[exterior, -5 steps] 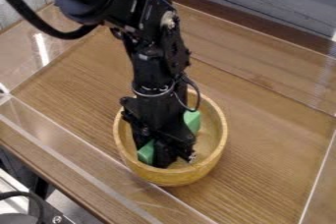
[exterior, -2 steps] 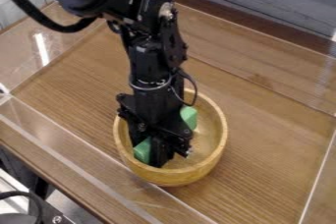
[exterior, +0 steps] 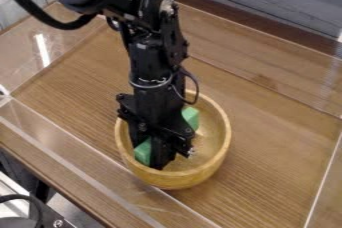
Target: Remove the green block from inside the brown bowl and put it on the table
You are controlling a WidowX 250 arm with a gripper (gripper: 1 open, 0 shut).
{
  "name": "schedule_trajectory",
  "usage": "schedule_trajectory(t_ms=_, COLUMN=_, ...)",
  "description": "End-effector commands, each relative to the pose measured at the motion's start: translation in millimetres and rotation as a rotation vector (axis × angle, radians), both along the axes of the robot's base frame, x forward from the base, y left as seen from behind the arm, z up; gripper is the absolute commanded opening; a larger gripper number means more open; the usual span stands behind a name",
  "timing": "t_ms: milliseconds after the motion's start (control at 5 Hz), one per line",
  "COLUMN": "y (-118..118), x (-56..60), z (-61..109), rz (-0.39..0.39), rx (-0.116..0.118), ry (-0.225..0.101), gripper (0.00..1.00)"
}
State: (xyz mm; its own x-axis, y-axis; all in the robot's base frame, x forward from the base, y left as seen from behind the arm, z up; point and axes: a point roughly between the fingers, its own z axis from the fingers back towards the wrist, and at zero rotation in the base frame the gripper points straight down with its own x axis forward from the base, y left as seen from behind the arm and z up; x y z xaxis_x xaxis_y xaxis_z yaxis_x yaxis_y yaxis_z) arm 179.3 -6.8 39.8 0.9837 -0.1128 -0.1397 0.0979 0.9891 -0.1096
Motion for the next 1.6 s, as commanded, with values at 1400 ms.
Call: schedule_trajectory(t_ms=1400, y=14.3, x=12.8, z=40.1, rz=0.077, rx=-0.030, ry=-0.023, gripper=0.00)
